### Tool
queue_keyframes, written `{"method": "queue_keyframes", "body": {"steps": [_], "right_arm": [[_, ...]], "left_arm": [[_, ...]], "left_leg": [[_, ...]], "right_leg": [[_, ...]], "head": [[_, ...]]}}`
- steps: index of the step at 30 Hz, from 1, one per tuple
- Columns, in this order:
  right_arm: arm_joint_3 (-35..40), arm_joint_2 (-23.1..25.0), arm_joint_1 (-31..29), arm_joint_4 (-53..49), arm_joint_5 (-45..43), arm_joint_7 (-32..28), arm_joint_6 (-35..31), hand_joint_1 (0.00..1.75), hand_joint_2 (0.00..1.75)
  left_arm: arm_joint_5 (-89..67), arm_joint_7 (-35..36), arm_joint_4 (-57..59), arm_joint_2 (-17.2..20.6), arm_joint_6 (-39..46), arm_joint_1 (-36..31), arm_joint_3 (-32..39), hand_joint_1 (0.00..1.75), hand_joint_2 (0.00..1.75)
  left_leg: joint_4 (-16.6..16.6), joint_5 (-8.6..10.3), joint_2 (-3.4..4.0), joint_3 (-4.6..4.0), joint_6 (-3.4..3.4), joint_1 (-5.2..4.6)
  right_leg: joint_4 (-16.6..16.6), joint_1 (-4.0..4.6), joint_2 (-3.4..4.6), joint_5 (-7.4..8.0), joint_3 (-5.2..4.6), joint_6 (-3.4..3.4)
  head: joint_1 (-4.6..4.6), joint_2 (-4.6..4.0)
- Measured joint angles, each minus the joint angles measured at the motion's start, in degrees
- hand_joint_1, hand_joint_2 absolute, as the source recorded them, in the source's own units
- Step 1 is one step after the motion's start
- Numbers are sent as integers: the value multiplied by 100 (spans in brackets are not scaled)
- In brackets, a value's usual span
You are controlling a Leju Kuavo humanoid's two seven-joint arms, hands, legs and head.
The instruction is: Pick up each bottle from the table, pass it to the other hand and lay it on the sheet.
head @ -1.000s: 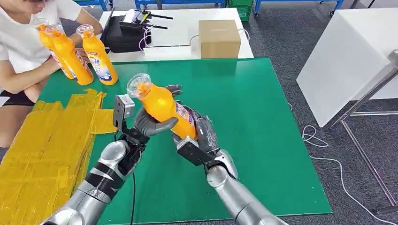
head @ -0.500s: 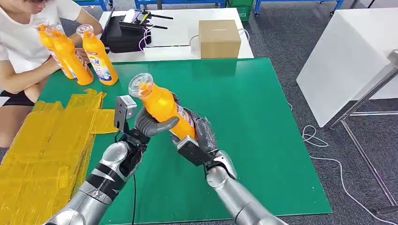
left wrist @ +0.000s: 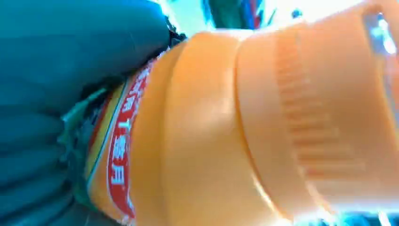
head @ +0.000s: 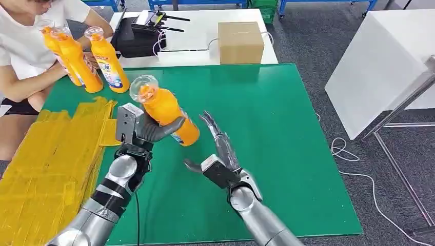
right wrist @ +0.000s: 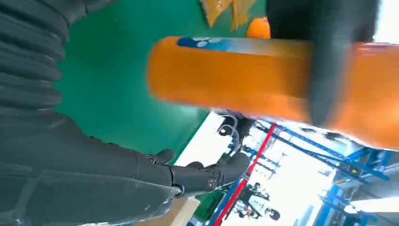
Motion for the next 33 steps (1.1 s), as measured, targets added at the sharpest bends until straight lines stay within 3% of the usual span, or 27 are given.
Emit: {"method": "queue_keyframes", "body": {"steps": [3, 7, 11, 15, 20, 26, 33], "right_arm": [[-2, -131, 226, -588, -325, 94, 290, 0, 0], [-78, -384, 544, -1463, -581, 212, 513, 0, 0], [-197, -583, 805, -2115, -638, 208, 651, 0, 0], [-258, -728, 971, -2561, -913, 162, 858, 0, 0], [-365, -863, 1082, -2954, -1125, 157, 987, 0, 0], [-457, -977, 1120, -3199, -1248, 155, 1178, 0, 0], [-468, -1106, 1128, -3236, -1322, 192, 1243, 0, 0]], "left_arm": [[-1183, 37, 83, 72, 1096, -60, 155, 175, 175], [-2651, 225, 295, 238, 1879, -138, 430, 175, 175], [-5348, 922, 365, 321, 2529, -106, 727, 175, 175], [-7686, 1671, 635, 407, 2571, -179, 1119, 175, 175], [-8329, 2335, 1823, 676, 2481, -689, 1239, 175, 175], [-8647, 2917, 3336, 1025, 1630, -1241, 1237, 175, 175], [-8632, 3246, 4362, 1344, 1109, -1248, 1165, 175, 175]], "left_leg": [[0, 0, 6, 1, 0, 0], [0, 0, 5, 0, 0, 0], [0, -1, 6, -3, 0, -1], [0, 0, 6, -3, 0, -3], [0, 1, 10, 4, -1, -2], [0, 6, 18, 2, -10, 3], [-1, 6, 13, -6, -11, 3]], "right_leg": [[0, 0, 3, 0, -1, 0], [0, -1, 2, 0, 0, 0], [0, -3, 2, 0, 0, 0], [-2, -3, 2, 0, -3, 0], [-1, -1, 5, 1, -2, -1], [7, 7, 14, 1, -4, -1], [8, 7, 11, 0, -9, -1]], "head": [[0, 0], [-2, 0], [-2, 0], [0, 0], [-2, 0], [0, 0], [0, 0]]}}
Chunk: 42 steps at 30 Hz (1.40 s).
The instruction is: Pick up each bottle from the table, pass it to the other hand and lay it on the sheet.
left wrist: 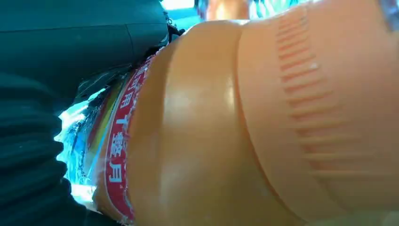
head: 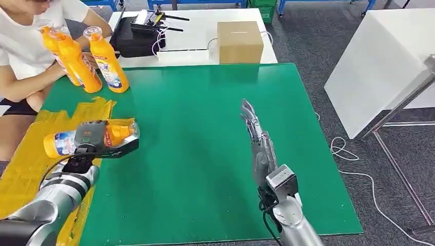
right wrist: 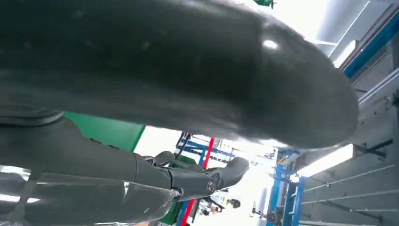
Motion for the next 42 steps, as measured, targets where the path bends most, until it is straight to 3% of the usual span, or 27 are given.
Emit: {"method": "queue_keyframes", "body": {"steps": [5, 6, 7, 8, 18, 27, 35, 42], "right_arm": [[2, -50, 5, -2, 0, 5, 2, 0, 0], [2, -57, 7, -2, 0, 5, 4, 0, 0], [2, -66, 10, -2, 0, 5, 4, 0, 0], [2, -74, 17, -4, 0, 4, 4, 0, 0], [2, -164, 156, -7, 85, 20, -146, 0, 0], [33, -216, 171, -7, 87, 31, -192, 0, 0], [44, -245, 183, -7, 87, 37, -225, 0, 0], [44, -271, 284, 4, 92, 39, -343, 0, 0]], "left_arm": [[75, 11, 248, 88, -37, 16, -2, 175, 175], [129, 0, 282, 94, -70, 3, -2, 141, 175], [177, -11, 304, 103, -94, 2, 0, 17, 175], [214, -33, 324, 114, -103, 4, 0, 0, 175], [933, -794, 422, 59, 879, 253, 383, 0, 175], [973, -982, 444, -105, 1383, 354, 638, 0, 175], [1021, -1047, 380, -173, 1469, 433, 756, 0, 175], [883, -1353, -494, -358, 1499, 874, 1248, 0, 175]], "left_leg": [[0, 0, -2, 0, 1, -4], [0, 0, -2, 1, 1, -5], [0, -1, -2, 3, 1, -5], [0, -1, -2, 4, 1, -5], [0, -1, -2, 9, 0, -3], [0, 0, -2, 7, 0, -4], [0, -1, -1, 7, 0, -4], [0, -1, 0, 6, 0, -4]], "right_leg": [[-1, -11, -2, 0, 3, 0], [-1, -14, -2, 0, 5, 0], [-2, -13, -2, 0, 6, 0], [-2, -14, -2, 0, 7, 0], [-1, -11, -2, 0, 7, 0], [-1, -11, -2, 0, 7, 0], [-1, -11, -2, 0, 5, 0], [-1, -11, -2, 0, 4, 0]], "head": [[0, 0], [0, 0], [0, 0], [0, 0], [-2, 0], [-2, 0], [-2, 0], [0, 0]]}}
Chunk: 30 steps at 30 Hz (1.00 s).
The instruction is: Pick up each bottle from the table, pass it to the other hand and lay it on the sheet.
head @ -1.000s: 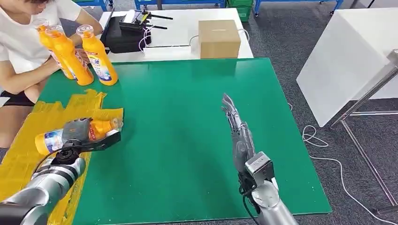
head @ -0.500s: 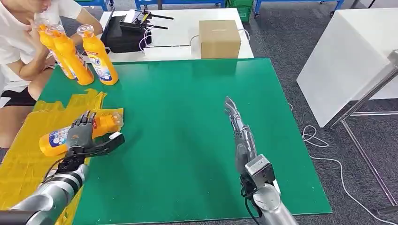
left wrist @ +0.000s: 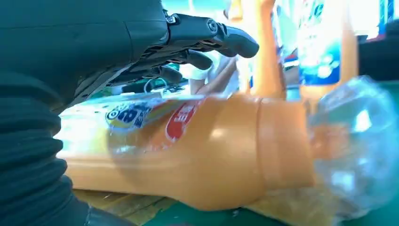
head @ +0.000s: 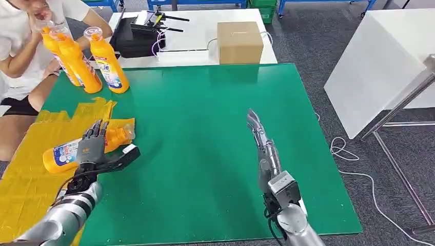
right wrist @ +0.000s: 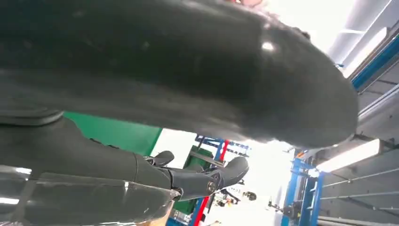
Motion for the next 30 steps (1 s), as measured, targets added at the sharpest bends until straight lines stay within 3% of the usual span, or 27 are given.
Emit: {"method": "queue_keyframes", "body": {"steps": [3, 6, 11, 14, 17, 19, 21, 25, 30], "right_arm": [[0, -9, 63, 0, 52, -9, -103, 0, 0], [-7, -22, 173, -2, 129, -55, -293, 0, 0], [-57, -24, 410, -90, 324, -87, -619, 0, 0], [-83, -22, 555, -192, 453, -85, -848, 0, 0], [-184, -20, 775, -400, 555, -61, -1126, 0, 0], [-339, 0, 969, -601, 669, -52, -1128, 0, 0], [-514, 37, 1170, -838, 743, -52, -1115, 0, 0], [-732, 55, 1482, -1160, 898, -52, -1141, 0, 0], [-839, 55, 1651, -1331, 925, -52, -1176, 0, 0]], "left_arm": [[-320, -418, -727, -179, 4, 310, 313, 0, 175], [-740, -1002, -2289, -455, 15, 822, 605, 0, 175], [-931, -876, -5110, -691, 35, 1381, 384, 0, 175], [-625, -1075, -6147, -872, 39, 1573, 174, 0, 175], [452, -1955, -6434, -1211, 24, 1792, 166, 0, 175], [1721, -2161, -6417, -1322, -55, 1964, 56, 0, 175], [2955, -1888, -6417, -1281, -256, 2107, -353, 0, 175], [5551, -1912, -6426, -977, -1653, 2413, -1054, 0, 175], [5814, -1976, -6425, -798, -1852, 2564, -1368, 0, 175]], "left_leg": [[1, 0, 2, 0, 0, -1], [1, -1, 2, -6, 1, -1], [1, -7, 6, -12, 1, -2], [0, -8, -6, -15, 3, -2], [0, -9, -4, -13, 4, -4], [0, -9, -3, -12, 5, -4], [0, -10, -3, -13, 5, -4], [-2, -11, -3, -21, 3, -1], [-2, -11, 1, -19, 3, 0]], "right_leg": [[-1, 0, 1, 0, -2, 0], [-1, 1, 1, 0, -6, 0], [-7, 0, 4, -1, -15, 1], [-9, 0, -5, -2, -14, 1], [-10, -2, -4, -2, -12, 1], [-10, -1, -2, -2, -14, 1], [-10, -1, -3, -2, -13, 1], [-10, 3, -2, -3, -13, 0], [-9, 3, 0, -3, -13, 0]], "head": [[-2, 0], [0, 0], [-2, 0], [-2, 0], [-2, 0], [-2, 0], [-2, 0], [0, 0], [-2, 0]]}}
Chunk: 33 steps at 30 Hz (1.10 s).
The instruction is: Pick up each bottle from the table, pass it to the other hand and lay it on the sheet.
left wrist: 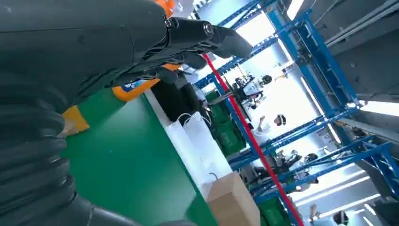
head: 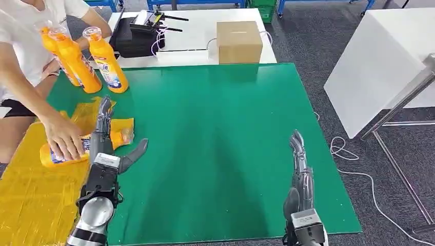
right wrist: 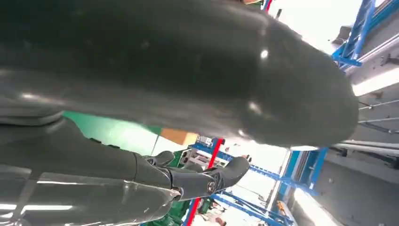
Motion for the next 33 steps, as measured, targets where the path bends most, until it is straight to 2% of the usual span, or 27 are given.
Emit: {"method": "queue_keyframes", "body": {"steps": [3, 5, 7, 12, 21, 33], "right_arm": [[-44, -9, 131, -81, -68, 44, -63, 0, 0], [-74, -72, 266, -153, -208, 221, -35, 0, 0], [-129, -218, 414, -181, -306, 487, 37, 0, 0], [-359, -435, 639, -192, -615, 691, 313, 0, 0], [-776, -553, 702, -68, -844, 748, 581, 0, 0], [-872, -566, 704, -26, -826, 734, 686, 0, 0]], "left_arm": [[928, 46, -26, 64, -880, 231, -61, 0, 175], [1710, 85, -46, 107, -1539, 514, -61, 0, 175], [2143, 85, -46, 151, -1848, 830, -61, 0, 175], [2491, 107, -31, 258, -2177, 1250, -57, 0, 175], [2467, 179, 144, 402, -2354, 1325, -57, 0, 175], [2362, 203, 195, 450, -2435, 1334, -57, 0, 175]], "left_leg": [[-1, -1, 0, 1, 0, 0], [-1, -4, 6, 1, 0, 0], [-1, -8, 6, 0, 6, -1], [-1, -13, 1, -3, 13, -3], [-1, -13, 2, 2, 13, -2], [-1, -13, 2, 1, 13, -2]], "right_leg": [[0, -2, 0, 0, 4, 0], [0, -2, 4, -1, 0, 0], [0, -2, 4, -4, -2, 0], [-2, -5, 2, -14, 1, 15], [-2, -4, 2, -13, 3, 14], [-2, -4, 2, -13, 4, 14]], "head": [[0, 0], [0, 0], [0, 0], [2, 0], [0, 0], [0, 0]]}}
